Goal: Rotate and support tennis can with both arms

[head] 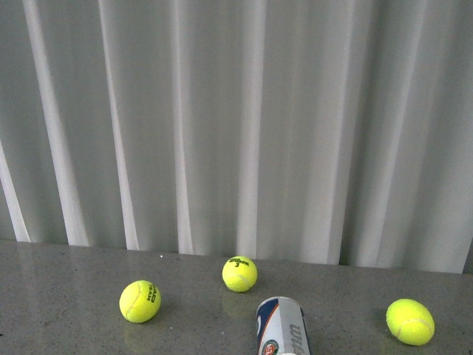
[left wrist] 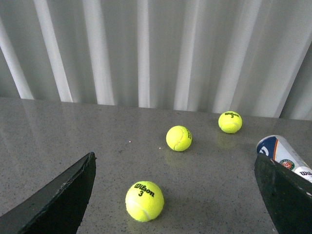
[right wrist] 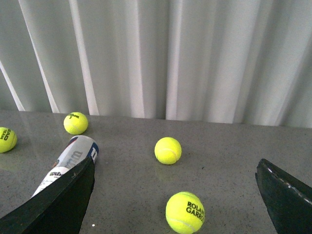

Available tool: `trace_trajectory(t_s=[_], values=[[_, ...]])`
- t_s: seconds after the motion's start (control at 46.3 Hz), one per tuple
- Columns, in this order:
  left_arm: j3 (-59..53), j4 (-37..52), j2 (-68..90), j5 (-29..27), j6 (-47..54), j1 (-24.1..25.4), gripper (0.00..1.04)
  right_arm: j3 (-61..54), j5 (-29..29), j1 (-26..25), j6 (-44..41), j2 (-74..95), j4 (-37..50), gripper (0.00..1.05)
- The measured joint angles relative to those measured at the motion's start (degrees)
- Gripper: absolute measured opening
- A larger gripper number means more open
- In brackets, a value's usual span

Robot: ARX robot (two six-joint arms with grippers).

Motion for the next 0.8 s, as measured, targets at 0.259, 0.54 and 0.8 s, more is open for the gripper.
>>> trace_trajectory(t_s=[0.259, 0.54, 0.8], values=[[0.0, 0.0, 0.0, 0.0, 0.0, 0.0, 0.98, 13.1, -6.7, -0.9, 5.4, 28.3, -10.6, 0.98], [0.0, 0.0, 0.0, 0.0, 0.0, 0.0, 0.98, 33.1, -11.7, 7.9, 14.1, 75.9, -1.8, 0.98], [0.0, 0.0, 0.0, 0.0, 0.0, 0.0, 0.98, 46.1, -11.6, 14.5, 15.3, 96.7, -0.2, 0.98]])
